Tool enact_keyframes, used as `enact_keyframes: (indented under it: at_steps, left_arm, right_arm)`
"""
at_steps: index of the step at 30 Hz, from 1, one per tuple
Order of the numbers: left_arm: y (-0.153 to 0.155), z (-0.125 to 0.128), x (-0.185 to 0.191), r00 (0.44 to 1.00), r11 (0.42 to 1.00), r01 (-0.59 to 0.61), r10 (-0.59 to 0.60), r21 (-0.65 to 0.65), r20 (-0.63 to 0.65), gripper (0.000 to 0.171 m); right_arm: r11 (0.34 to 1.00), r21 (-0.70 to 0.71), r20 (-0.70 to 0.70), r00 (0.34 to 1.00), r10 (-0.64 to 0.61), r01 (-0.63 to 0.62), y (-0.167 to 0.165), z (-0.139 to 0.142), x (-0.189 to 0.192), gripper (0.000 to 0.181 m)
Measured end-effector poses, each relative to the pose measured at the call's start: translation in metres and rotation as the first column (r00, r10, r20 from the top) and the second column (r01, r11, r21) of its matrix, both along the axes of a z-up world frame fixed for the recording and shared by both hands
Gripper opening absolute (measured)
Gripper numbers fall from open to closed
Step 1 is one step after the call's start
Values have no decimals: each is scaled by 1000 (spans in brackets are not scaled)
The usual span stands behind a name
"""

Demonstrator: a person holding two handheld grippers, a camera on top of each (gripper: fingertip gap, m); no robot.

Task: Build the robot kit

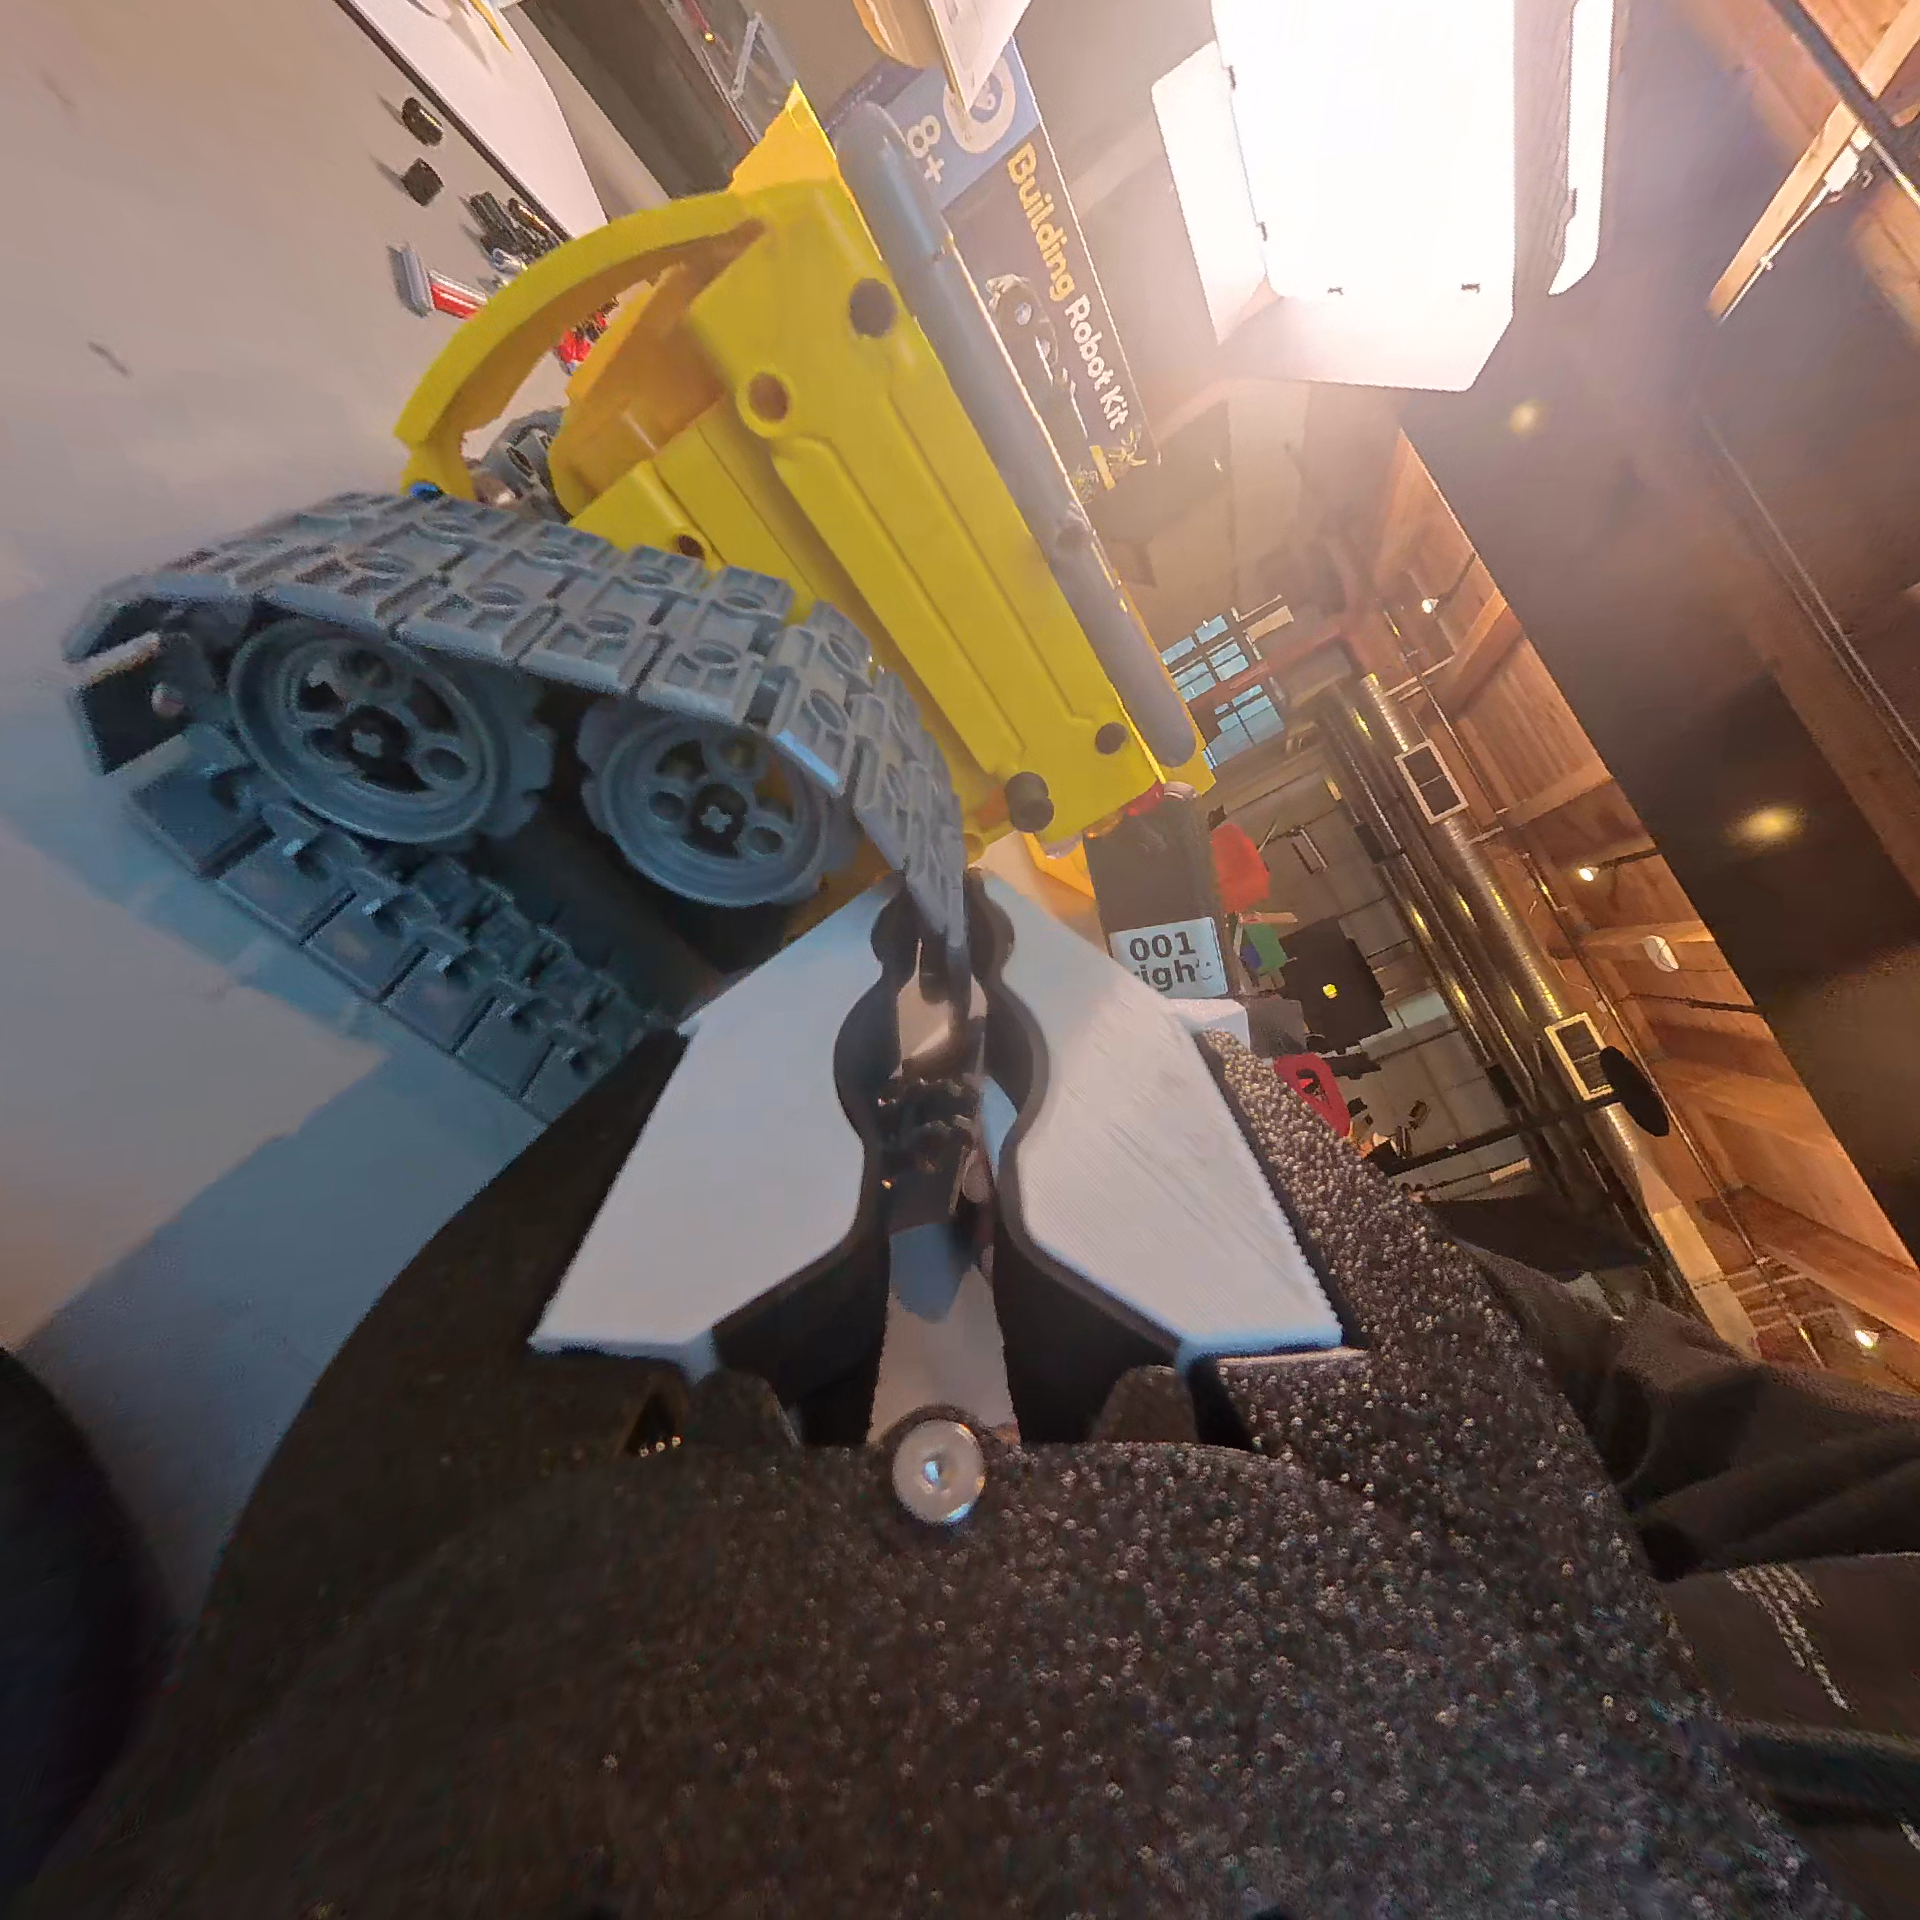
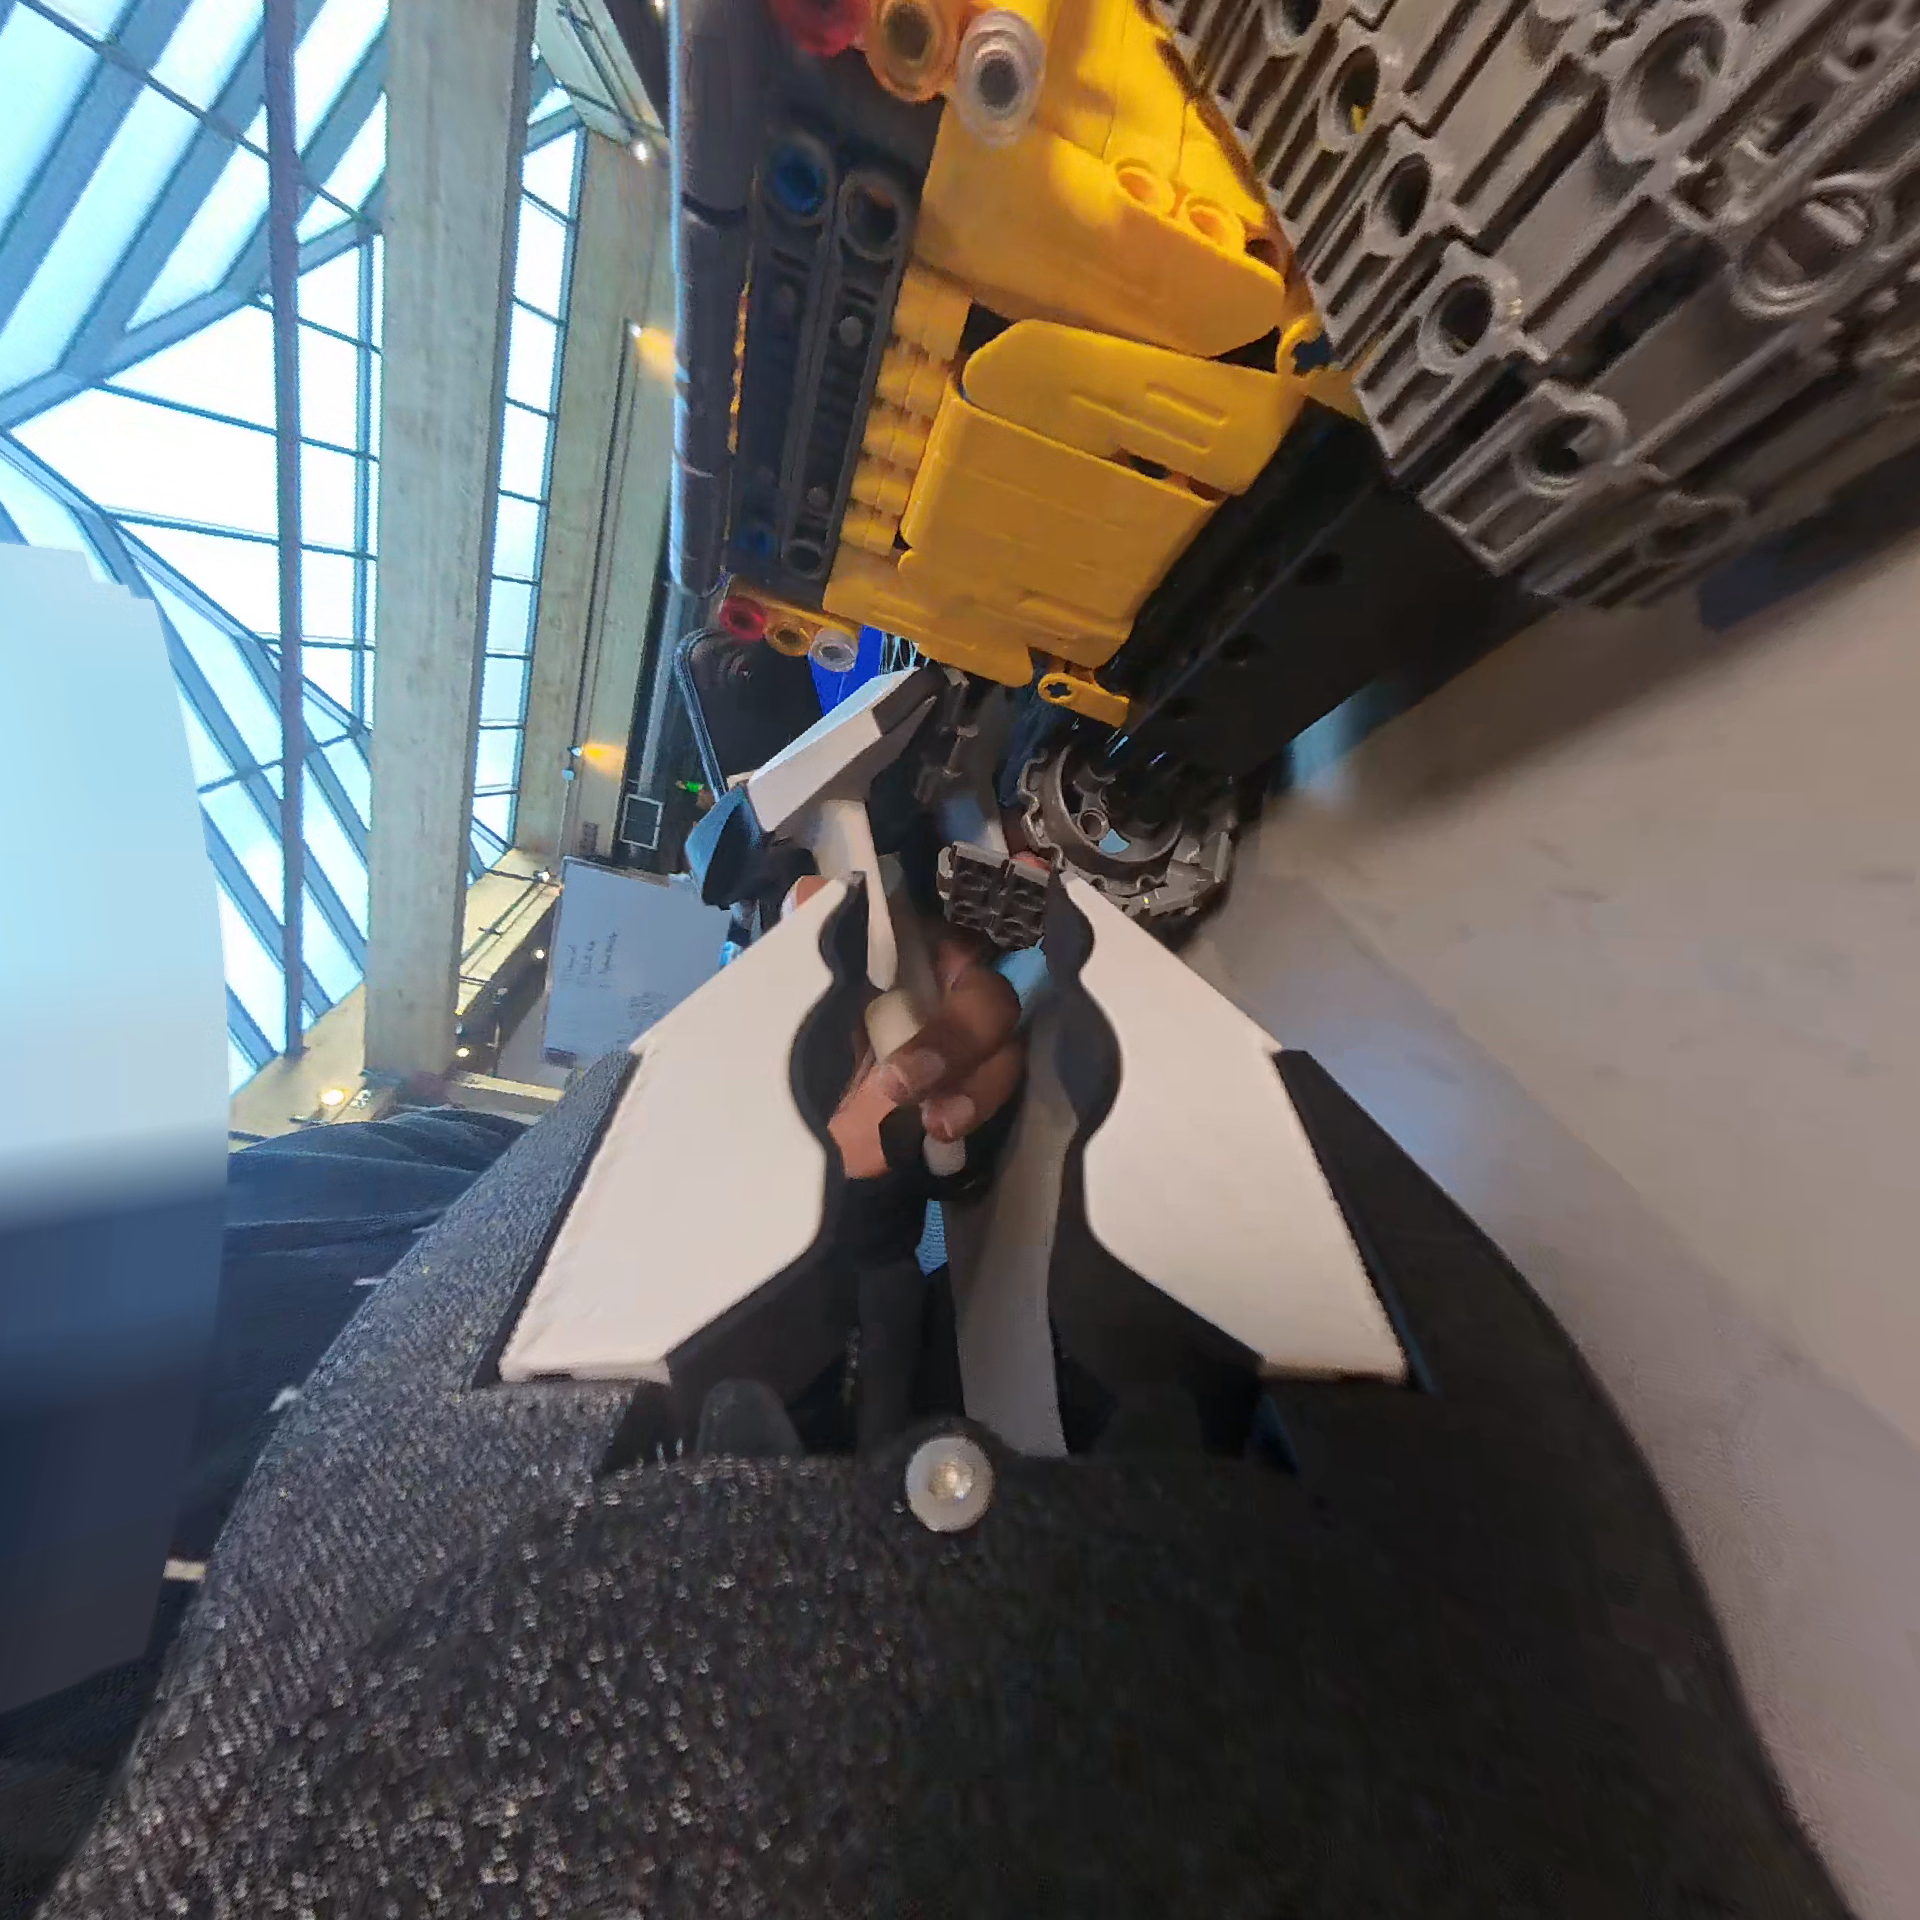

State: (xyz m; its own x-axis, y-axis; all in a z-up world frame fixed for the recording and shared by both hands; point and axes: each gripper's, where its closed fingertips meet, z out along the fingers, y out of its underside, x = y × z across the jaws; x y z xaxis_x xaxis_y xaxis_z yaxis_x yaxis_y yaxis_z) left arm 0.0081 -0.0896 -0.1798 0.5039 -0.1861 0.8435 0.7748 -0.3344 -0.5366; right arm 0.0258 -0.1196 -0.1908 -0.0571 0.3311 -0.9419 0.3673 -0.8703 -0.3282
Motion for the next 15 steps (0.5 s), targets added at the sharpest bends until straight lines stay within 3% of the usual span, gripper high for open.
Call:
enact_keyframes:
  at_steps: [3,5,7,9,10,11,15]
  left_arm:
    - [0,-1,0,1000,1000,-2,2,-6,-2,8]
    - [0,-2,1,1000,1000,2,-2,-11,-8,8]
    - [0,-2,2,1000,1000,1,-1,-13,-5,8]
    - [0,-3,2,1000,1000,1,-1,-15,-5,8]
    - [0,-3,3,1000,1000,3,-3,-15,-6,8]
    - [0,-3,1,1000,1000,-12,12,-14,-6,8]
    - [-2,-2,-3,1000,1000,-19,19,-13,11,8]
  right_arm:
    - [982,187,33,999,25,-31,-2,-6,2,33]
    - [887,449,121,991,58,-107,-1,-19,6,31]
    - [671,720,196,979,49,-177,1,-28,5,25]
    - [340,904,281,960,-16,-259,9,-39,3,21]
    - [215,936,293,956,-34,-279,8,-41,0,19]
    - [162,951,275,960,-57,-263,8,-40,-3,19]
    - [236,947,253,959,-129,-218,9,-41,-6,23]
